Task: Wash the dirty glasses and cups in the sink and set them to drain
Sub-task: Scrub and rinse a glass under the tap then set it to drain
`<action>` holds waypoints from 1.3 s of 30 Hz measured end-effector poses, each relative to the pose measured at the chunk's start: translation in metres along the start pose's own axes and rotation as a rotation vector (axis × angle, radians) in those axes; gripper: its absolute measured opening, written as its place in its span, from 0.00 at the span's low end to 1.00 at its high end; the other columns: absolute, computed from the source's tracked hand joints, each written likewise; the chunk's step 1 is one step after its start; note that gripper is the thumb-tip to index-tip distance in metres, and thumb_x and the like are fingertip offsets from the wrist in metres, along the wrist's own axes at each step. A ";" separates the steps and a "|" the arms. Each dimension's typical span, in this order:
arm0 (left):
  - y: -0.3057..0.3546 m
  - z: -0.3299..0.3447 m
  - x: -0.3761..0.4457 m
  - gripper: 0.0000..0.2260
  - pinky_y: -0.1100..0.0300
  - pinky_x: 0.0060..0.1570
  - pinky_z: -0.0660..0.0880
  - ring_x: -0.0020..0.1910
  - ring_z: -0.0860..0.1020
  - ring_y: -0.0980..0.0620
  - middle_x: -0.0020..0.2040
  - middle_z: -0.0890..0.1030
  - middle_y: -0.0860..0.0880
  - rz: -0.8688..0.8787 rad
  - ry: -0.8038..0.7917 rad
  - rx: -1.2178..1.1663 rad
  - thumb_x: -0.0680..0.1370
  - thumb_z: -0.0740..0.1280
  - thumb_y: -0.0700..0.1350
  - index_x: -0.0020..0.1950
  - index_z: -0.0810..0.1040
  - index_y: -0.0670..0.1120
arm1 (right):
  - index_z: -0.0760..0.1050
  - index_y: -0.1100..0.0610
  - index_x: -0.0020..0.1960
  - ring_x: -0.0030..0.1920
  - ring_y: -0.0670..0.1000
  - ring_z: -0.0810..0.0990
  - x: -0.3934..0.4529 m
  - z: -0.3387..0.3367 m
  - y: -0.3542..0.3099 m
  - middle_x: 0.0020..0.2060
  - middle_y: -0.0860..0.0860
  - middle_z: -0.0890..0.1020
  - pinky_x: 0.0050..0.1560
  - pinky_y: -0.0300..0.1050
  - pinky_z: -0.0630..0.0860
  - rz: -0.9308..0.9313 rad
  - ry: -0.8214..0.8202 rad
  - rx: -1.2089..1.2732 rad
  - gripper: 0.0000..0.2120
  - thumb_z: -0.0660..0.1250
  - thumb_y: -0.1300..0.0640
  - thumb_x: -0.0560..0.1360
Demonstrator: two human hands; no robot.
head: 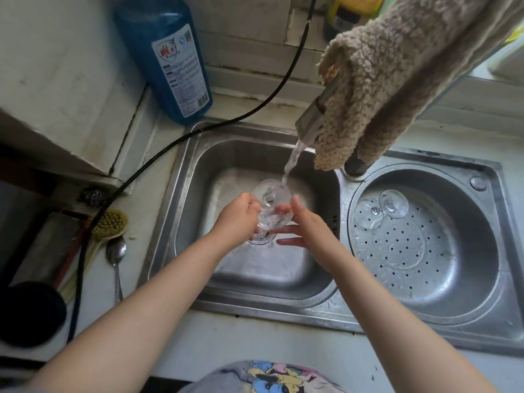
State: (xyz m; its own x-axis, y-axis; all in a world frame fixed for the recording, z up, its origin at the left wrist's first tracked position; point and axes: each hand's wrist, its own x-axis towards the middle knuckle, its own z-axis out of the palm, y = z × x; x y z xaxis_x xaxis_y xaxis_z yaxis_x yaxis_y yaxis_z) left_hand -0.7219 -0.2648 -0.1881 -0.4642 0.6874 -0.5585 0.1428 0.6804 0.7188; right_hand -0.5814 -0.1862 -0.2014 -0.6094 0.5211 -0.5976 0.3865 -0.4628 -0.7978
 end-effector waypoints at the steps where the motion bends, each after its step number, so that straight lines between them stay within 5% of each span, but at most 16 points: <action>1: 0.001 -0.001 0.000 0.05 0.66 0.22 0.67 0.24 0.72 0.55 0.32 0.76 0.46 -0.053 -0.025 -0.104 0.81 0.57 0.41 0.49 0.71 0.45 | 0.78 0.53 0.55 0.50 0.54 0.83 0.002 -0.003 0.003 0.51 0.53 0.82 0.51 0.49 0.80 -0.007 0.058 0.003 0.25 0.51 0.38 0.77; 4: 0.008 -0.004 0.002 0.05 0.69 0.19 0.59 0.16 0.64 0.56 0.25 0.72 0.47 -0.177 -0.081 -0.339 0.78 0.59 0.37 0.43 0.73 0.42 | 0.76 0.54 0.59 0.56 0.51 0.78 0.007 -0.010 0.008 0.55 0.50 0.80 0.59 0.51 0.75 -0.290 0.209 -0.392 0.14 0.55 0.51 0.82; 7: 0.018 -0.008 0.004 0.11 0.71 0.18 0.53 0.14 0.59 0.57 0.18 0.68 0.49 -0.265 -0.168 -0.433 0.77 0.57 0.37 0.34 0.69 0.42 | 0.75 0.59 0.62 0.59 0.52 0.77 0.017 -0.006 0.012 0.58 0.53 0.80 0.63 0.47 0.71 -0.565 0.112 -0.757 0.15 0.66 0.62 0.76; 10: 0.030 -0.012 0.006 0.15 0.72 0.16 0.52 0.13 0.57 0.59 0.18 0.66 0.51 -0.313 -0.281 -0.515 0.79 0.54 0.43 0.32 0.66 0.43 | 0.77 0.58 0.55 0.44 0.46 0.81 0.018 0.006 0.001 0.43 0.49 0.83 0.50 0.44 0.75 -0.420 0.139 -0.653 0.07 0.63 0.59 0.78; 12: 0.033 -0.014 0.008 0.23 0.70 0.17 0.55 0.15 0.60 0.58 0.19 0.67 0.51 -0.311 -0.274 -0.527 0.82 0.51 0.55 0.35 0.70 0.42 | 0.74 0.57 0.46 0.33 0.44 0.77 0.018 0.011 -0.004 0.31 0.45 0.78 0.43 0.46 0.74 -0.365 0.169 -0.597 0.07 0.59 0.58 0.80; 16: 0.023 -0.006 0.012 0.28 0.57 0.36 0.74 0.35 0.77 0.48 0.35 0.76 0.49 -0.073 0.047 -0.274 0.76 0.54 0.69 0.50 0.74 0.44 | 0.74 0.60 0.44 0.28 0.46 0.77 0.018 0.018 -0.020 0.27 0.48 0.76 0.40 0.46 0.77 -0.205 0.108 -0.355 0.11 0.57 0.57 0.81; 19: 0.013 -0.001 0.011 0.22 0.59 0.52 0.75 0.48 0.78 0.53 0.48 0.75 0.53 0.135 0.195 -0.192 0.75 0.67 0.59 0.64 0.70 0.50 | 0.74 0.60 0.42 0.27 0.45 0.78 0.016 0.022 -0.035 0.24 0.48 0.75 0.40 0.44 0.77 -0.007 -0.064 -0.068 0.13 0.57 0.57 0.82; 22: 0.012 -0.006 0.017 0.16 0.62 0.48 0.77 0.42 0.78 0.56 0.47 0.77 0.51 0.159 0.122 -0.365 0.74 0.73 0.49 0.58 0.72 0.49 | 0.72 0.58 0.42 0.27 0.45 0.74 0.015 0.019 -0.052 0.25 0.47 0.70 0.38 0.42 0.76 0.208 -0.240 0.274 0.12 0.54 0.58 0.81; 25: 0.021 -0.010 0.017 0.13 0.64 0.37 0.79 0.34 0.80 0.56 0.39 0.79 0.51 -0.001 -0.205 -0.792 0.77 0.68 0.48 0.57 0.70 0.46 | 0.74 0.57 0.44 0.31 0.45 0.75 0.015 0.015 -0.060 0.28 0.47 0.73 0.38 0.41 0.77 0.266 -0.361 0.426 0.10 0.56 0.56 0.80; 28: 0.030 -0.004 0.019 0.12 0.68 0.30 0.76 0.26 0.77 0.58 0.34 0.77 0.51 -0.018 -0.181 -0.949 0.78 0.67 0.46 0.56 0.67 0.45 | 0.75 0.57 0.46 0.35 0.47 0.78 0.017 0.014 -0.064 0.34 0.49 0.76 0.38 0.43 0.79 0.246 -0.416 0.525 0.07 0.60 0.56 0.76; 32: 0.037 0.004 0.027 0.17 0.67 0.26 0.73 0.21 0.72 0.58 0.28 0.76 0.52 -0.067 -0.022 -0.983 0.74 0.72 0.44 0.54 0.64 0.46 | 0.76 0.60 0.48 0.36 0.50 0.78 0.017 0.010 -0.066 0.33 0.51 0.78 0.45 0.45 0.80 0.177 -0.267 0.422 0.08 0.59 0.58 0.76; 35: 0.036 0.011 0.032 0.19 0.65 0.25 0.73 0.20 0.71 0.58 0.33 0.77 0.49 -0.124 0.069 -1.064 0.73 0.74 0.44 0.53 0.65 0.45 | 0.77 0.61 0.49 0.31 0.50 0.75 0.017 0.014 -0.066 0.33 0.54 0.77 0.36 0.44 0.79 0.116 -0.025 0.225 0.09 0.64 0.56 0.76; 39: 0.033 0.019 0.040 0.26 0.58 0.37 0.80 0.34 0.82 0.51 0.45 0.83 0.44 -0.177 0.131 -1.117 0.69 0.77 0.47 0.61 0.69 0.44 | 0.76 0.58 0.48 0.32 0.48 0.81 0.007 0.020 -0.064 0.37 0.54 0.79 0.41 0.49 0.82 -0.101 0.093 0.041 0.08 0.70 0.55 0.74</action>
State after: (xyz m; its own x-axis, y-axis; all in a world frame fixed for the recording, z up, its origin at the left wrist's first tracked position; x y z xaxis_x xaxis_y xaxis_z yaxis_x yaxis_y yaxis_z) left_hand -0.7192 -0.2101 -0.1946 -0.4979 0.5278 -0.6881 -0.7618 0.1129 0.6378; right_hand -0.6247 -0.1674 -0.1530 -0.5766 0.6296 -0.5207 0.2970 -0.4323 -0.8514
